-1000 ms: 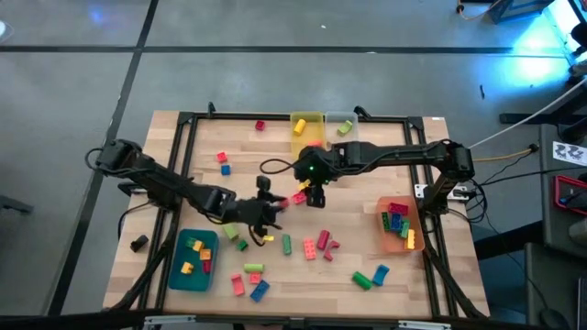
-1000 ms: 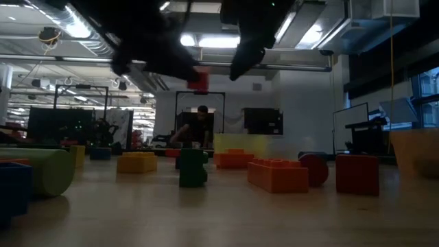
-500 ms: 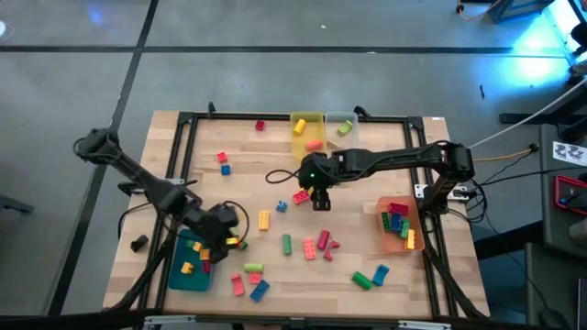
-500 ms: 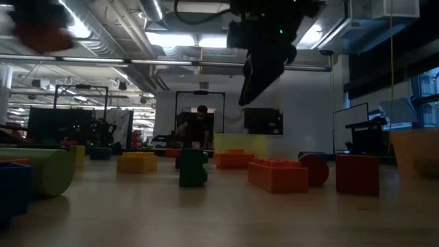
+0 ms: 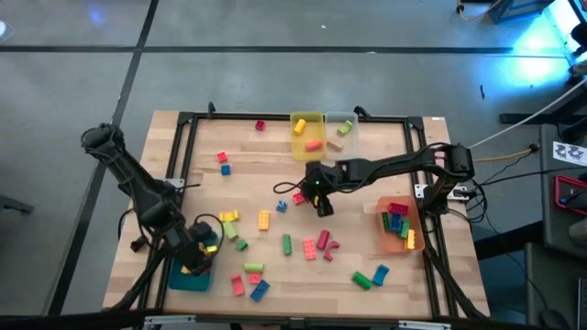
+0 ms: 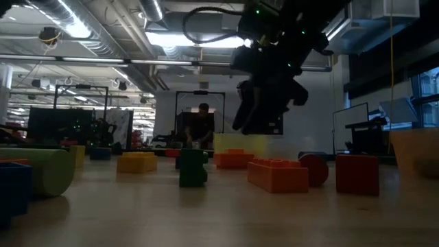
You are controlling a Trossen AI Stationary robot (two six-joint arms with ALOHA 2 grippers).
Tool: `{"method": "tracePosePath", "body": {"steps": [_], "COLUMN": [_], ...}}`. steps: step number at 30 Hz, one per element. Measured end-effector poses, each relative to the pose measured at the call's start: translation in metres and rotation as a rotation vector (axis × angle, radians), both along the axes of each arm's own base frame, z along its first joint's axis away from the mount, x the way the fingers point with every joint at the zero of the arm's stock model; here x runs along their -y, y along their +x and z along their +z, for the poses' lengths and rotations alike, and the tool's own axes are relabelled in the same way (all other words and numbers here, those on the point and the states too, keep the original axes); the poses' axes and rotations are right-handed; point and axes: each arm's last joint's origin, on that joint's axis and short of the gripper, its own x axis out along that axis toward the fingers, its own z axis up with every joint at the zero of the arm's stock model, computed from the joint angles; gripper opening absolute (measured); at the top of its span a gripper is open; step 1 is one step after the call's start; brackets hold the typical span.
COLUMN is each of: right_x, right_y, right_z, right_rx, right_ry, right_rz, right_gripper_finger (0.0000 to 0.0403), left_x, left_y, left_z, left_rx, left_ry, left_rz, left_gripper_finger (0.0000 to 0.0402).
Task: Sort blocks by size
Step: Put the orange square game piece into the blue bin, then put the orange rectangular game piece into the orange bin
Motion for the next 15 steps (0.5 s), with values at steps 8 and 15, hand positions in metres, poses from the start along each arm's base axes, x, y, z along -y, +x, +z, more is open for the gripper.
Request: {"method": "tracePosePath", "body": {"steps": [8, 15], "right_x": [-0.002, -0.001], "right_y": [-0.003, 0.004], "right_z": [-0.018, -0.039], "right_rx": [-0.037, -0.060], "right_ry": [0.038, 0.039], "right_rz": [0.037, 0.036], "right_gripper_finger": [0.0248, 0.0248], "left_x": [0.001, -0.004], "left_y": [-0.012, -0.017], "left_z": [-0.004, -0.006], "left_rx": [-0.107, -0.153], "left_ry": [0.039, 0.099], "left_rz": [0.066, 0.075], "left_gripper_finger": [0.0123, 0.0154]}}
